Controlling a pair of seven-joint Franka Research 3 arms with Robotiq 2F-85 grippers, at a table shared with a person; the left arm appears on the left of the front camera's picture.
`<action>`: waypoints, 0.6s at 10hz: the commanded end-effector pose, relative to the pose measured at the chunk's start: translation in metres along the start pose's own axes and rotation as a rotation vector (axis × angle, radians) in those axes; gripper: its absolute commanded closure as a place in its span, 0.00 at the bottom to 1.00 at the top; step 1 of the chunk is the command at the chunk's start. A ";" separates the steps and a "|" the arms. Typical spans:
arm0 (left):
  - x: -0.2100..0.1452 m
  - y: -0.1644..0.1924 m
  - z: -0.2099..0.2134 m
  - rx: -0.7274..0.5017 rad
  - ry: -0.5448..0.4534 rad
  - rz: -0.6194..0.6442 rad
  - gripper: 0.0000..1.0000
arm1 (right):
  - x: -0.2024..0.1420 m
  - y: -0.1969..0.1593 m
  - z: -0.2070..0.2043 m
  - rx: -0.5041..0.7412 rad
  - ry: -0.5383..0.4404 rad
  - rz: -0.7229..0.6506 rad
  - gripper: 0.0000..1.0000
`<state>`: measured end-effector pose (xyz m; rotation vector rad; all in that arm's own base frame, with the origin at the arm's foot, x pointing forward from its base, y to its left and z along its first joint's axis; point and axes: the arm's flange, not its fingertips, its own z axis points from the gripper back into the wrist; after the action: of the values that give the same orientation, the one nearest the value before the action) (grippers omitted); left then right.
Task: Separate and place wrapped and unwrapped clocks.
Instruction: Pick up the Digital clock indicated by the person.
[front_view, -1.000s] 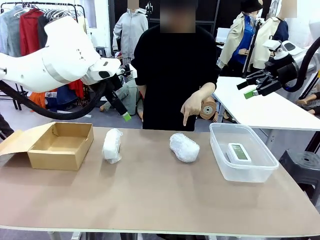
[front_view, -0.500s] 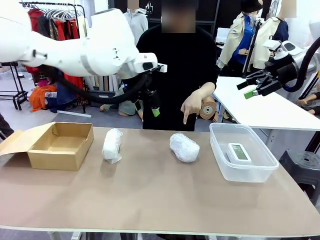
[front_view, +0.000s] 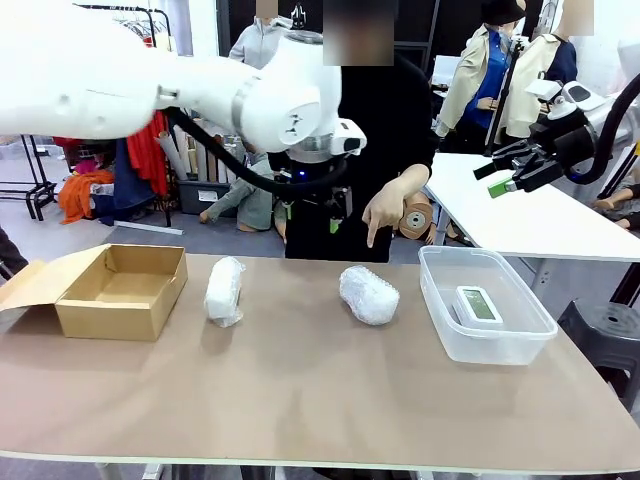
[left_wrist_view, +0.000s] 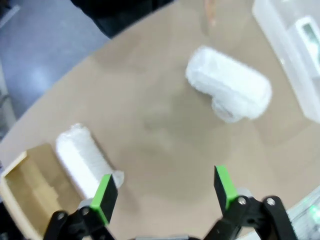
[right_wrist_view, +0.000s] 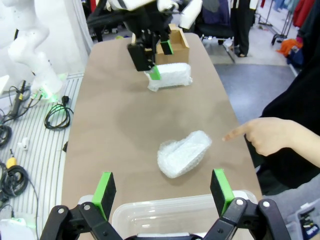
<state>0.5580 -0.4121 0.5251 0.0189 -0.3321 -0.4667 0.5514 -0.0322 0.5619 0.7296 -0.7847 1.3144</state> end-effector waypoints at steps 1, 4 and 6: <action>0.043 -0.007 -0.013 0.011 -0.013 0.119 0.00 | 0.001 0.000 0.001 -0.002 -0.003 0.003 0.00; 0.060 -0.006 -0.049 0.003 0.003 0.330 0.00 | 0.001 0.000 0.001 -0.002 -0.003 0.003 0.00; 0.062 -0.010 -0.068 -0.006 0.025 0.416 0.00 | 0.001 0.000 0.001 -0.002 -0.003 0.003 0.00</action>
<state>0.6225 -0.4395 0.4705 -0.0439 -0.3119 -0.1031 0.5514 -0.0322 0.5619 0.7297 -0.7846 1.3142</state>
